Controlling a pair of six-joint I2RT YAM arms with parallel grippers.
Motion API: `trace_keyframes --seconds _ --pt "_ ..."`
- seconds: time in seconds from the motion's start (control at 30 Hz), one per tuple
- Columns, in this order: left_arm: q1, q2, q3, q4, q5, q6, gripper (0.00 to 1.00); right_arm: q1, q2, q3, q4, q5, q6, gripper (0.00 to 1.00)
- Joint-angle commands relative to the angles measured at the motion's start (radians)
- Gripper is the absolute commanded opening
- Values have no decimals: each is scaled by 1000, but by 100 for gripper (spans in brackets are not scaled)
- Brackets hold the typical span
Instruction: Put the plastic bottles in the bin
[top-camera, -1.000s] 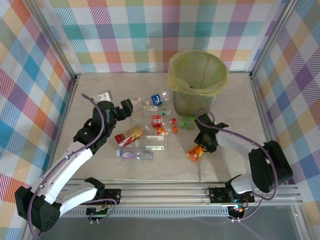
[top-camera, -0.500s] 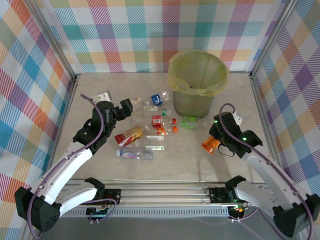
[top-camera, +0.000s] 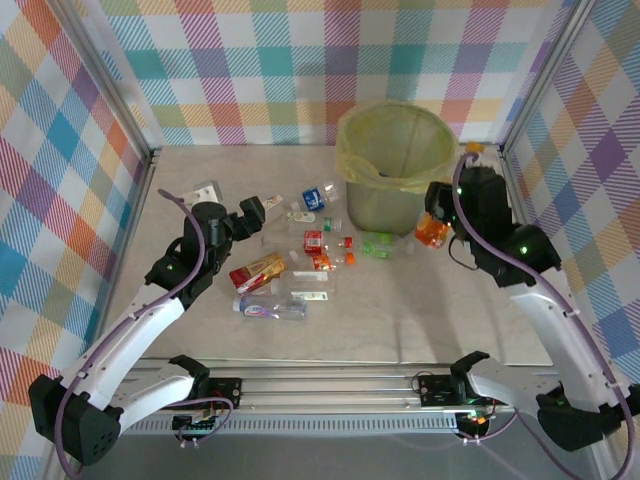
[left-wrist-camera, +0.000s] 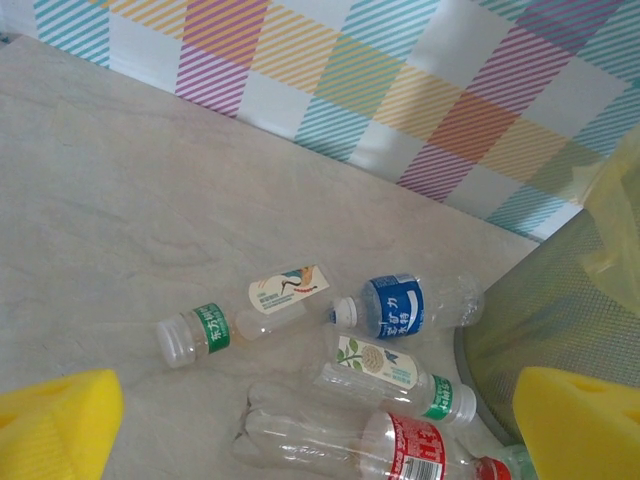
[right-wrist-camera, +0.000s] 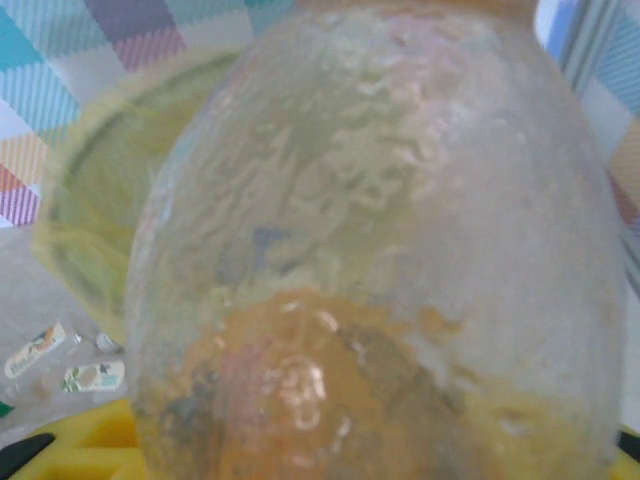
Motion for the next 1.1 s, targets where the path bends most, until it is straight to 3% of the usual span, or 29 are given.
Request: trace_keyframes --seconds 0.0,0.33,0.67,0.87,1.07 --pt "12 -35 -19 3 9 -17 100 -5 92 130 92 -28 -151 51" --pt "12 -41 -16 6 35 -23 100 -12 468 498 227 -55 -407 51" --pt "12 -44 -14 10 75 -37 100 -58 820 834 256 -106 -494 53" --pt "12 -57 -17 5 74 -40 100 -77 906 829 312 -137 -491 53" --pt "12 -53 -15 3 79 -48 100 -91 913 692 395 -159 -428 54"
